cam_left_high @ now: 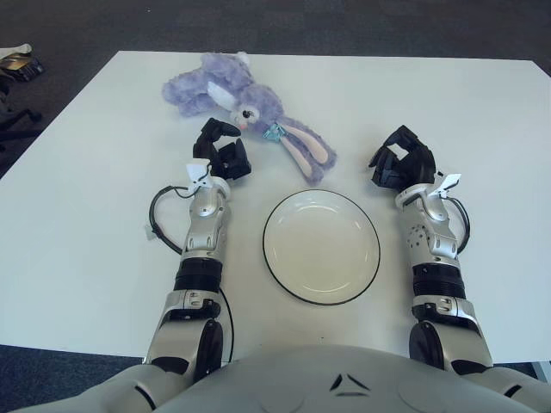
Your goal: Put the doll into the plate.
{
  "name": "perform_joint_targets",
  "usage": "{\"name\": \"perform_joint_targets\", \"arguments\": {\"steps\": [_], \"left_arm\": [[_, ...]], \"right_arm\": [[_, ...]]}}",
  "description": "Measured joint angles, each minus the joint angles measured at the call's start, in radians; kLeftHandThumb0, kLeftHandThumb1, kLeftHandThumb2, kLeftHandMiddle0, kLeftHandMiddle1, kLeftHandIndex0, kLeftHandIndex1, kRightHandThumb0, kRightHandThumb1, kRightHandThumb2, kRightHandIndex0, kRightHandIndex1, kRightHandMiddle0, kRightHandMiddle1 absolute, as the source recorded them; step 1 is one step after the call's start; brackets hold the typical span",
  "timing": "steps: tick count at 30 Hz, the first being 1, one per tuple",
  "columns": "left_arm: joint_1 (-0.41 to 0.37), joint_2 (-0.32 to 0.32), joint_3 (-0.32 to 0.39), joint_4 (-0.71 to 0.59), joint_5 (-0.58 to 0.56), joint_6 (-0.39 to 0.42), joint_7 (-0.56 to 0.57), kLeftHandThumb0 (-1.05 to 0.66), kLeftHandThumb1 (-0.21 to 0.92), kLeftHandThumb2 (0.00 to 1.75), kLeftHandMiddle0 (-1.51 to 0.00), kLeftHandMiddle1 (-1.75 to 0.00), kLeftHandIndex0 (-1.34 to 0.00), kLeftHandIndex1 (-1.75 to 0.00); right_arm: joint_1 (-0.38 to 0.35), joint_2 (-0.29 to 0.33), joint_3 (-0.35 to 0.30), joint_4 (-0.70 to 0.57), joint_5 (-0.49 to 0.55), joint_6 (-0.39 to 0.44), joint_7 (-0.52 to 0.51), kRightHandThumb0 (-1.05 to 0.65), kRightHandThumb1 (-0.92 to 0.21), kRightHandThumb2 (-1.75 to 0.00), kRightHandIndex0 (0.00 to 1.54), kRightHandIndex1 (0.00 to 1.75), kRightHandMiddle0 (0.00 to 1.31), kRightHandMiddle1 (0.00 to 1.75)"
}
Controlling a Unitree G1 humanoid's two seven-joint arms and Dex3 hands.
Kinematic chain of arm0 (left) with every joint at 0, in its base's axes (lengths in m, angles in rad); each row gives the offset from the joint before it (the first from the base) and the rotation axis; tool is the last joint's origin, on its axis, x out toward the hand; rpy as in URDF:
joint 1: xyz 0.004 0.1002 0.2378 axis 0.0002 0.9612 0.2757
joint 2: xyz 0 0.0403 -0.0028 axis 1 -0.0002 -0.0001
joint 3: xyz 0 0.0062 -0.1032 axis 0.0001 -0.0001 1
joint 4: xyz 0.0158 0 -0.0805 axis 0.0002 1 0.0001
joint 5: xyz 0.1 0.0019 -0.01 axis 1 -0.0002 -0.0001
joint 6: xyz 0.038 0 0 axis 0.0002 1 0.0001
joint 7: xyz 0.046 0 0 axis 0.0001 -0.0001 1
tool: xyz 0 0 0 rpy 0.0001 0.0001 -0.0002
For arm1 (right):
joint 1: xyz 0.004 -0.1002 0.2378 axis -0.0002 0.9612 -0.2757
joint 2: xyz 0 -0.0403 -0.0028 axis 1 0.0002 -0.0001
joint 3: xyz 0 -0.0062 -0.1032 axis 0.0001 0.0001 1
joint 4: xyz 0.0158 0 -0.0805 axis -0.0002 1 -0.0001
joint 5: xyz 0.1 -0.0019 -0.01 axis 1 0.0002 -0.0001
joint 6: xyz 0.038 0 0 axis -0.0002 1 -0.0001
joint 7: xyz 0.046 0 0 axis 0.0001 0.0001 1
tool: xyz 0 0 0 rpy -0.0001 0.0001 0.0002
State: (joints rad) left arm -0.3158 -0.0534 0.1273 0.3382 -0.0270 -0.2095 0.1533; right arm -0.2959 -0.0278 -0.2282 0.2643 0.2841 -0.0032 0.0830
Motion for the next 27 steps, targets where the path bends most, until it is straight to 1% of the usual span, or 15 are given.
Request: {"name": "perform_joint_targets", "arguments": {"steps": [9,13,17,19,22,24,25,26,27], "left_arm": [[-0.005,0.016,-0.011,0.015,0.044,-0.027,0.007,-0.48,0.29,1.34,-1.19,-1.75,-0.62,-1.75],[-0.01,0.027,-0.019,0.027,0.082,-0.055,0.029,-0.48,0.29,1.34,-1.18,-1.75,-0.63,-1.75],[-0.015,0.042,-0.031,0.042,0.117,-0.086,0.044,-0.48,0.29,1.33,-1.14,-1.75,-0.62,-1.75],[-0.019,0.054,-0.04,0.054,0.136,-0.104,0.047,-0.47,0.34,1.28,-1.05,-1.75,-0.59,-1.75],[-0.024,0.074,-0.053,0.068,0.17,-0.125,0.057,-0.2,0.3,1.29,-0.89,-1.6,-0.48,-1.75],[-0.025,0.087,-0.059,0.074,0.191,-0.136,0.065,-0.08,0.32,1.26,-0.71,-1.62,-0.49,-1.7],[-0.026,0.092,-0.062,0.076,0.2,-0.139,0.069,-0.07,0.35,1.21,-0.66,-1.61,-0.49,-1.68],[-0.025,0.099,-0.067,0.076,0.214,-0.139,0.074,0.12,0.36,1.15,-0.69,-1.56,-0.34,-1.59],[-0.025,0.106,-0.072,0.075,0.226,-0.139,0.077,0.24,0.36,1.12,-0.71,-1.52,-0.25,-1.54]], "right_arm": [[-0.001,0.004,0.002,0.0,0.0,0.0,-0.007,-0.01,-0.01,-1.62,0.81,1.75,0.73,1.58],[-0.001,0.007,0.003,-0.001,0.0,-0.001,-0.011,-0.01,-0.01,-1.62,0.81,1.75,0.73,1.58],[-0.001,0.009,0.003,-0.001,0.0,-0.001,-0.012,-0.01,-0.01,-1.62,0.81,1.75,0.73,1.58],[-0.001,0.009,0.003,0.0,0.0,-0.002,-0.012,-0.01,-0.01,-1.62,0.81,1.75,0.73,1.58],[-0.001,0.009,0.006,0.0,0.0,-0.003,-0.012,-0.01,-0.01,-1.61,0.81,1.75,0.72,1.58],[-0.001,0.009,0.008,0.0,0.0,-0.005,-0.012,-0.01,-0.01,-1.62,0.81,1.75,0.72,1.58],[-0.001,0.009,0.009,0.001,0.0,-0.006,-0.012,-0.01,-0.01,-1.62,0.81,1.75,0.72,1.58],[-0.001,0.009,0.01,0.001,0.0,-0.007,-0.012,-0.01,-0.01,-1.62,0.81,1.75,0.72,1.58],[-0.001,0.009,0.011,0.002,0.0,-0.008,-0.012,-0.01,-0.01,-1.61,0.81,1.75,0.72,1.58]]}}
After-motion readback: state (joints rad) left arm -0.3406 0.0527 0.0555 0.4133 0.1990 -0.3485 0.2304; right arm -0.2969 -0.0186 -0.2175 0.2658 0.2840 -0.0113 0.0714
